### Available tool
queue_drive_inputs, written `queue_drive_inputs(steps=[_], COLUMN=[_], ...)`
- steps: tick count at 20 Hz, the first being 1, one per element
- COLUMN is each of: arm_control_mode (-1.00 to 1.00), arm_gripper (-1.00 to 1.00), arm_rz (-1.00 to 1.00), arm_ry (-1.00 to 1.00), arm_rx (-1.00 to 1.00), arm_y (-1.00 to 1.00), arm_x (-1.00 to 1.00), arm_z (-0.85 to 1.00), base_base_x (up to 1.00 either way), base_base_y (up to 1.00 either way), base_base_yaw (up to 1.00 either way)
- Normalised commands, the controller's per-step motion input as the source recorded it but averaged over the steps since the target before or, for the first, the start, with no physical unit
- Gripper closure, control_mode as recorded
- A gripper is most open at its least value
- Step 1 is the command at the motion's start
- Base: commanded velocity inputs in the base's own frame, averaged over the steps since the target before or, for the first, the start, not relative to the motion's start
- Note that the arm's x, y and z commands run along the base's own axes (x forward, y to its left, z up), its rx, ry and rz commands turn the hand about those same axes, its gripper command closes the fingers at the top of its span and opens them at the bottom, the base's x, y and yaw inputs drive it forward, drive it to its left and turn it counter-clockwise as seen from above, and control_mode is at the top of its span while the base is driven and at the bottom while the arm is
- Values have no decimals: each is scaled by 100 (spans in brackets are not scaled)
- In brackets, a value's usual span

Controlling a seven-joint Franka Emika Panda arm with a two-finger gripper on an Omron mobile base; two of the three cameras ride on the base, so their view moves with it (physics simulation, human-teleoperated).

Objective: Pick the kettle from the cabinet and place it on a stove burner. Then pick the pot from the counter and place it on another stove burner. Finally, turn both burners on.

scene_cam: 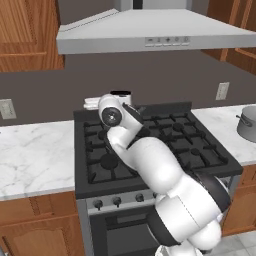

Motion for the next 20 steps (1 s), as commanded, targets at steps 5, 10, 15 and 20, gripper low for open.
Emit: queue_drive_inputs(steps=[5, 10, 15, 20], arm_control_mode=[-100, -100, -100, -100], arm_gripper=[100, 100, 100, 100], arm_rz=[0, 0, 0, 0], arm_ry=[4, 3, 2, 2], arm_rx=[0, 0, 0, 0], arm_y=[5, 4, 3, 3], arm_x=[22, 20, 18, 18], arm_z=[-23, -22, -25, -27], base_base_x=[0, 0, 0, 0], base_base_y=[0, 0, 0, 0], base_base_yaw=[0, 0, 0, 0])
